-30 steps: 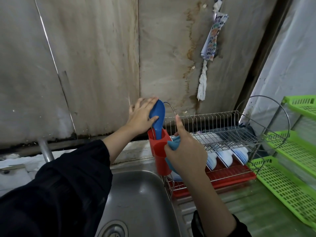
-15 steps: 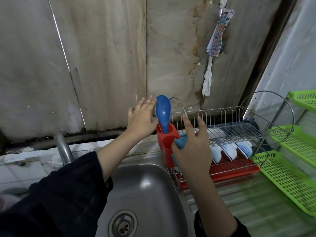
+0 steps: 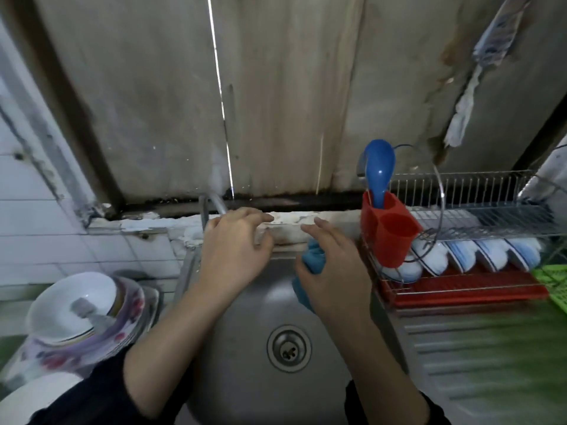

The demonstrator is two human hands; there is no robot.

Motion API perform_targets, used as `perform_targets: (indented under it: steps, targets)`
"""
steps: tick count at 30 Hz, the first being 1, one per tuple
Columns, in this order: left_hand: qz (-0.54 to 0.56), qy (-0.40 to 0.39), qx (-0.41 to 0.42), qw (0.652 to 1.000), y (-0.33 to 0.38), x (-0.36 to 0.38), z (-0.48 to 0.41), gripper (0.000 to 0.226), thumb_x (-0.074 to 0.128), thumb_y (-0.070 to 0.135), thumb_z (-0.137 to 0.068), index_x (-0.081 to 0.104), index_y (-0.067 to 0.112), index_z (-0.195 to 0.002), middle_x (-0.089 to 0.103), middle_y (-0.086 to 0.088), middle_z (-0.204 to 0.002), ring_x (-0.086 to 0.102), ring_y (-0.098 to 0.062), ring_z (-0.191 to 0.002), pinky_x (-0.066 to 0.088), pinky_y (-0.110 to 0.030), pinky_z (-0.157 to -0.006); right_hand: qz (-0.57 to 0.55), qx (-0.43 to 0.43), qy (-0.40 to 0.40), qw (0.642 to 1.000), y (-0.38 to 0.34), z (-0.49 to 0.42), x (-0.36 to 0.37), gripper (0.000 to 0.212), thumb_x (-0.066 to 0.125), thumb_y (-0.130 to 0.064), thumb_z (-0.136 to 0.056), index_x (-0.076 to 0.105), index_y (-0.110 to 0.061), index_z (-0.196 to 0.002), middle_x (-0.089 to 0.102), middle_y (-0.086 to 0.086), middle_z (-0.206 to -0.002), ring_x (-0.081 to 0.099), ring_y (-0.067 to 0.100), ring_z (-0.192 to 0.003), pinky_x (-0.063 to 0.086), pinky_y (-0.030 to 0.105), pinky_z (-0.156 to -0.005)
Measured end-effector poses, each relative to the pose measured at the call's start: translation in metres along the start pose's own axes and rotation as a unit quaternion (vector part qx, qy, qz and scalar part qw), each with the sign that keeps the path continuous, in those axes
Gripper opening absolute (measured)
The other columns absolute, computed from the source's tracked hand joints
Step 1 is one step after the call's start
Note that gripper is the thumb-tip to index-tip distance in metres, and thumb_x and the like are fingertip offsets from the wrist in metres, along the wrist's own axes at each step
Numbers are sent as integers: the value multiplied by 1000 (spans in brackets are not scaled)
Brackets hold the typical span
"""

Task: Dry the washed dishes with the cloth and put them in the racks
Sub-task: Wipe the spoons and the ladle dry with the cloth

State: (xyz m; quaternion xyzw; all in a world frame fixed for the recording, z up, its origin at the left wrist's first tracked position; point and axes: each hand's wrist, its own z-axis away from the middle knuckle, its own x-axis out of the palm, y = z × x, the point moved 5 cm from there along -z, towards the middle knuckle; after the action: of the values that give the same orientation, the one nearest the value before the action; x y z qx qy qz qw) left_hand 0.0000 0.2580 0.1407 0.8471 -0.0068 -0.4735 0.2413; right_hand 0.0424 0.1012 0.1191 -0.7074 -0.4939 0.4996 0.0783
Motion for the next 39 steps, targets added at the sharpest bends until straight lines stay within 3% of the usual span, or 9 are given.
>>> perform_targets:
  steps: [4,8,14,18,21,24,30,33,39]
  targets:
    - [-39,0,-39,998,-64,-24,28,27,60,22,-84,72,23,-108,70,1,-108,62,-23,-104,44,-42,-94,-10,3,-63,998,-37,17,56,49,72,-22,-84,59,-25,-131,49,-11,-144,45,12,-130,36,25,-100]
    - [-56,-8,-75,996,-128,-45,51,38,47,29,-79,73,23,-106,71,-2,-107,62,-27,-104,44,-41,-91,-28,-2,-107,994,-75,30,107,46,73,-21,-82,63,-26,-127,54,-12,-140,49,10,-127,32,19,-96]
    - [-126,-53,-148,980,-231,-60,74,37,57,12,-80,71,23,-112,69,-3,-114,55,-27,-112,40,-39,-93,-60,-34,-170,983,-124,37,184,35,71,-20,-82,69,-24,-117,63,-8,-129,56,13,-119,42,23,-94]
    - [-142,-173,-196,955,-305,-41,85,40,53,10,-86,66,21,-122,64,-8,-123,53,-27,-118,45,-39,-95,-57,-34,-206,976,-148,36,233,32,68,-24,-84,69,-23,-116,65,-7,-124,58,14,-113,41,22,-89]
    - [-115,-283,-191,933,-346,-21,96,44,60,25,-88,59,26,-132,62,-7,-129,52,-25,-122,46,-39,-99,-36,-33,-233,971,-161,35,266,35,67,-27,-85,67,-24,-120,63,-7,-126,58,14,-112,44,26,-91]
    - [-114,-353,-151,916,-364,-4,110,33,55,32,-94,62,26,-126,64,-5,-123,59,-23,-108,52,-37,-92,-20,-24,-254,967,-168,35,291,36,66,-28,-86,65,-26,-122,63,-9,-125,57,12,-109,45,27,-90]
    - [-141,-242,-76,957,-378,6,115,35,55,46,-94,63,35,-126,60,6,-120,58,-15,-103,48,-27,-76,-7,5,-252,968,-166,40,322,34,67,-27,-85,67,-27,-119,64,-9,-121,57,9,-106,44,24,-88]
    - [-150,-190,-22,970,-376,6,118,30,58,39,-93,70,28,-118,67,2,-113,62,-19,-99,50,-30,-72,5,20,-257,966,-161,40,327,34,68,-29,-86,66,-26,-120,63,-7,-121,57,12,-107,45,27,-88]
    - [-115,-103,64,986,-376,-9,131,15,85,18,-69,80,18,-83,74,1,-80,68,-20,-67,53,-27,-50,1,41,-278,960,-156,46,332,35,68,-27,-87,65,-26,-122,62,-6,-124,55,11,-108,44,27,-91]
